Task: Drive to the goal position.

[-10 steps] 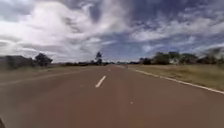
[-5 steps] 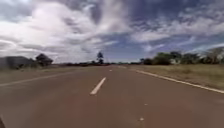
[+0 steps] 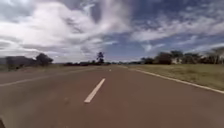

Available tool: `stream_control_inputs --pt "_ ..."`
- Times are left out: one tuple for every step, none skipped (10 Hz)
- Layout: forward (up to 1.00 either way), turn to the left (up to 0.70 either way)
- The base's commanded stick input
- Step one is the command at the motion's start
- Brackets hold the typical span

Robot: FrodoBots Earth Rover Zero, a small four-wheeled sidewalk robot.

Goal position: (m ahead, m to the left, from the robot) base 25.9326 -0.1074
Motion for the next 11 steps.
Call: stream_control_inputs --pt "1.00 0.00" --pt "1.00 0.00" --pt "1.00 0.00" --pt "1.00 0.00" --pt "1.00 0.00" --pt "1.00 0.00" --pt "1.00 0.00" --pt "1.00 0.00" --pt "1.00 0.00" --pt "1.00 0.00" --pt "1.00 0.00"
